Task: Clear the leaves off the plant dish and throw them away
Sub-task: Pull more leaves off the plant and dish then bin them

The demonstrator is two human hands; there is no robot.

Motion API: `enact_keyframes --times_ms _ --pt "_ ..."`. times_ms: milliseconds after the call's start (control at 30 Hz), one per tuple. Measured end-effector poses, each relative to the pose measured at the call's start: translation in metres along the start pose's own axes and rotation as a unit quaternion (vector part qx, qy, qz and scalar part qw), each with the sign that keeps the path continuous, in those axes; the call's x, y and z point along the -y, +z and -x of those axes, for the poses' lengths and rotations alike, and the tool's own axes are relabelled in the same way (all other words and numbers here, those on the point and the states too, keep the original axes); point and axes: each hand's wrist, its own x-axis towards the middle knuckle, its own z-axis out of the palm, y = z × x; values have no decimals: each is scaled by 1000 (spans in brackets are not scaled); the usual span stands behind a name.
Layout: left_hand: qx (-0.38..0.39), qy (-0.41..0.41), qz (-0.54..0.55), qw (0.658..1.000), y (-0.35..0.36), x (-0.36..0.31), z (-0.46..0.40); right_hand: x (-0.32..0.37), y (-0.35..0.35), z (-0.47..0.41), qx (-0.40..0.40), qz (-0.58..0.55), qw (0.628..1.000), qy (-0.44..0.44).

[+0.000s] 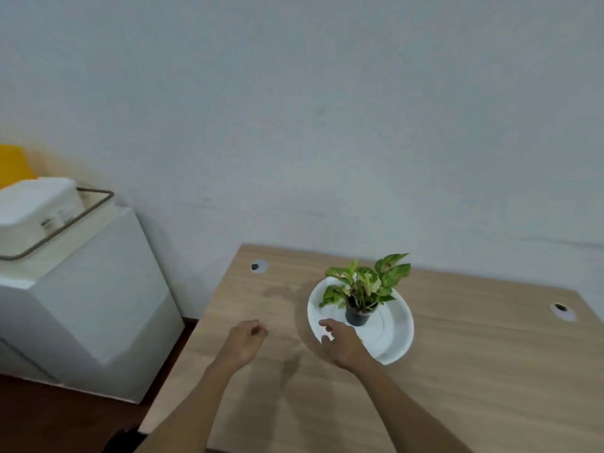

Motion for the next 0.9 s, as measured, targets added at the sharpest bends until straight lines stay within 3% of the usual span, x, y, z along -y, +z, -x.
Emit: enact_keyframes --times_ms 133,367,900 --pt "-18 -56 1 998 48 -8 -18 -55 -20 14 -20 -20 998 51" --pt "6 -81 17 997 98 -31 -34 -115 -28 17 -40 -3 996 83" --pt "21 -190 194 962 133 -40 -126 -138 -43 7 -43 84 995 -27"
